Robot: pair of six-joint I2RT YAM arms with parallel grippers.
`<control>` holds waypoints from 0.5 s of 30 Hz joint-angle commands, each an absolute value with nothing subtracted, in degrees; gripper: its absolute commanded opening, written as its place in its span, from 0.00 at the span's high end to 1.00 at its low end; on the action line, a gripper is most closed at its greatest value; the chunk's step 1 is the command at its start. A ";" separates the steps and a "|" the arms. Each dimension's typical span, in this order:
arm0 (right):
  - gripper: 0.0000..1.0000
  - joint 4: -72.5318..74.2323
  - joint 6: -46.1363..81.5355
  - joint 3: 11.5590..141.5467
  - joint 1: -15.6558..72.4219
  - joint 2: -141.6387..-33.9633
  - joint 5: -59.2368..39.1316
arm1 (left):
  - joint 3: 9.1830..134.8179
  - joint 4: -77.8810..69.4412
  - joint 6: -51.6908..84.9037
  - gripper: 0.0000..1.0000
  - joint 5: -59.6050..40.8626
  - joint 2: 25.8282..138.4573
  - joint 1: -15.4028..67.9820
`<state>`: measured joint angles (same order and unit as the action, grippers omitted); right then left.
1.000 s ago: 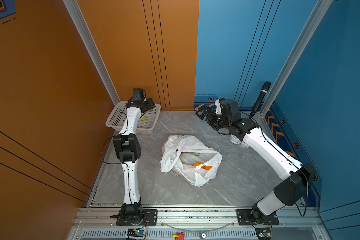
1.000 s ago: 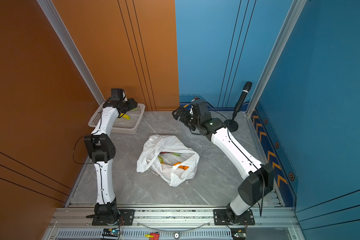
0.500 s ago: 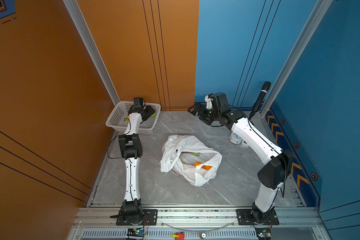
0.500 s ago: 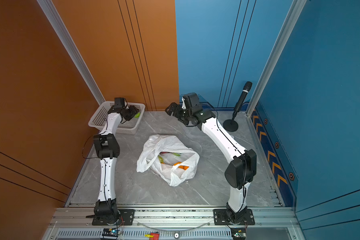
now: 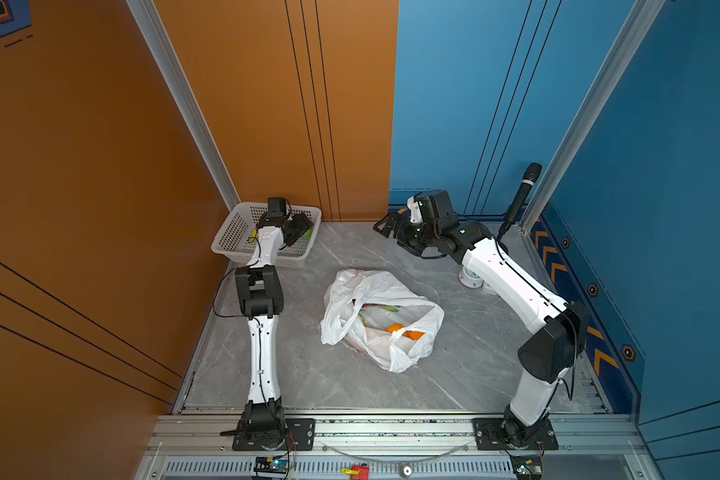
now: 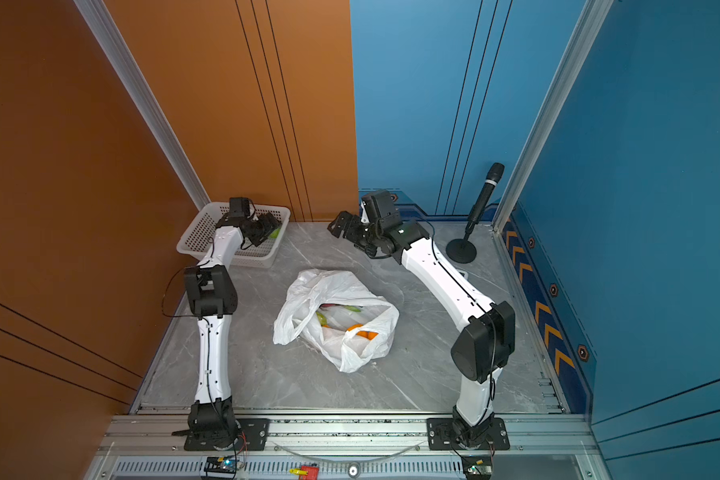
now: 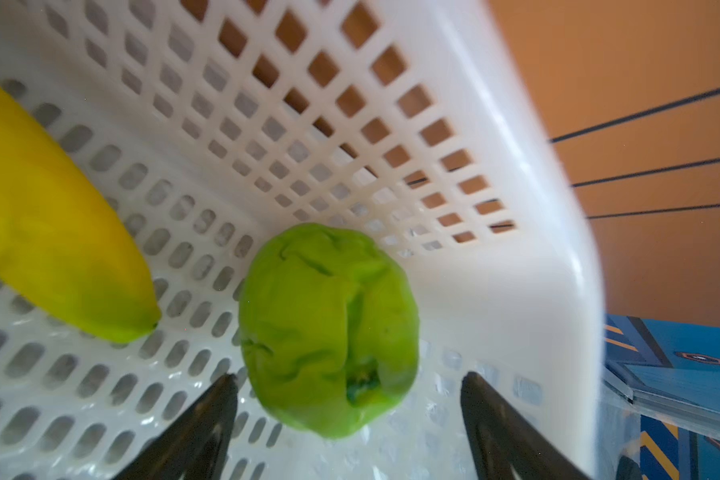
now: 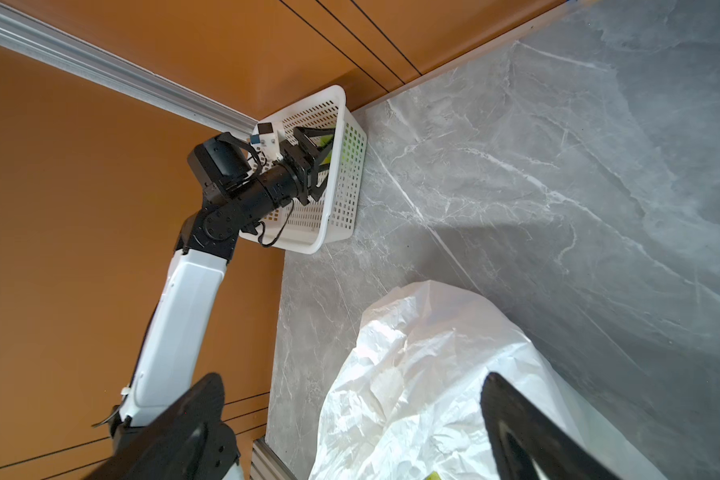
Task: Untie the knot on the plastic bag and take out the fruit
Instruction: 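Open the left gripper to drop the apple into the basket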
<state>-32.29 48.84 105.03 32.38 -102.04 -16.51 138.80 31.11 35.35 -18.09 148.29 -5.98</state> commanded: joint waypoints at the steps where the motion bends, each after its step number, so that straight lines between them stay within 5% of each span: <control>1: 0.03 -33.22 47.03 100.84 33.79 -95.54 -13.83 | 134.19 30.54 31.68 0.15 -16.66 136.70 -5.73; 15: 0.03 -31.79 44.96 83.28 38.82 -79.16 -7.69 | 104.03 29.53 25.73 0.15 -17.92 100.94 -0.41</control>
